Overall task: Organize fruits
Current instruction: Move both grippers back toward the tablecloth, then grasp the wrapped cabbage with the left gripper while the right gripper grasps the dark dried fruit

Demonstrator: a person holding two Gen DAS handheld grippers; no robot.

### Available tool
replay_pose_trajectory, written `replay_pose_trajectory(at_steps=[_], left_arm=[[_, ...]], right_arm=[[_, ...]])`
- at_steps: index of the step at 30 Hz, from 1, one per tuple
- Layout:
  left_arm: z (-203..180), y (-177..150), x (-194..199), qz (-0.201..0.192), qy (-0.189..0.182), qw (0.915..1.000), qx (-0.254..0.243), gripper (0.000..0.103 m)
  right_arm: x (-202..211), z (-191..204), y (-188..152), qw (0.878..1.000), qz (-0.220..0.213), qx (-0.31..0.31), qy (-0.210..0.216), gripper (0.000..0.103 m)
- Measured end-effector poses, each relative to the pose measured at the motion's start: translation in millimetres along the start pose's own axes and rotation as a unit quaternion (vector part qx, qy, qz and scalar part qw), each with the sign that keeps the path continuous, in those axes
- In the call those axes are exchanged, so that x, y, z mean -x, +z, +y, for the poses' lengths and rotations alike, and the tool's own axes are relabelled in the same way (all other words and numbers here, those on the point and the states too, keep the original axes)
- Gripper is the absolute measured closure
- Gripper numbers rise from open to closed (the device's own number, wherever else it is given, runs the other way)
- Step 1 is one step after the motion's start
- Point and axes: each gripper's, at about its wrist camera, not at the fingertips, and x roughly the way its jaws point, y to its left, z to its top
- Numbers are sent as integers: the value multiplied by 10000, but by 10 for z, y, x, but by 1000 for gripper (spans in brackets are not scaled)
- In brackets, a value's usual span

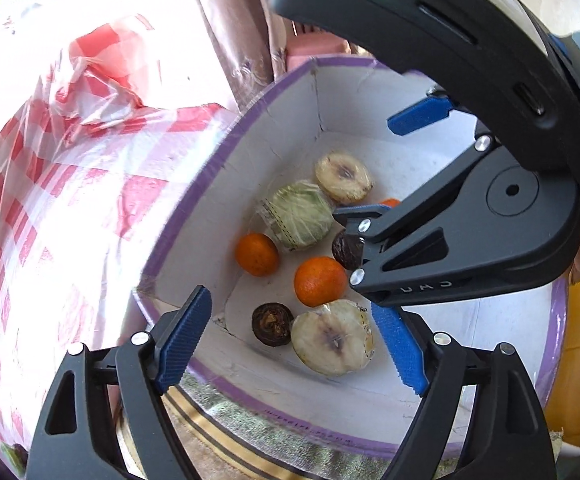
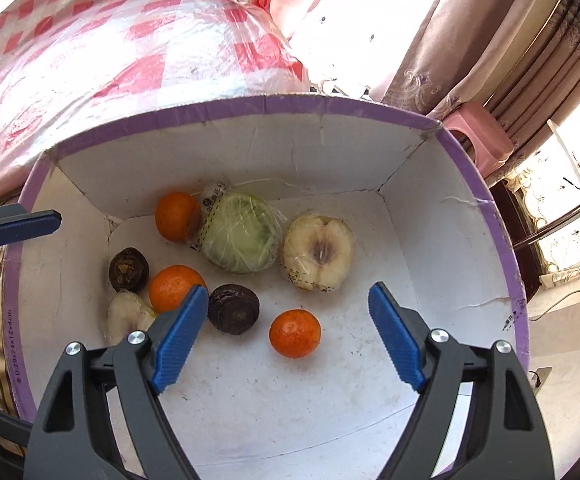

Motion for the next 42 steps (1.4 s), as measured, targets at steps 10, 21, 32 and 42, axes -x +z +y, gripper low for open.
replay_pose_trajectory(at_steps=[10, 21, 32, 42], left_arm=[[452, -143, 309, -545, 188, 9953, 773, 18], [1259, -600, 741, -980, 969, 9728, 1864, 16], [2149, -1469, 1334, -1497, 2024, 9214, 2959, 15], [3036, -2501, 1682, -1426, 2270, 8545, 4449, 15]], right_arm=[[469, 84, 163, 9960, -877, -180, -7, 15], [828, 373, 394, 9815, -1761, -564, 505, 8], [1072, 1642, 565, 9657, -2366, 486, 955, 4], [1196, 2481, 741, 9529, -2390, 578, 1775, 4]])
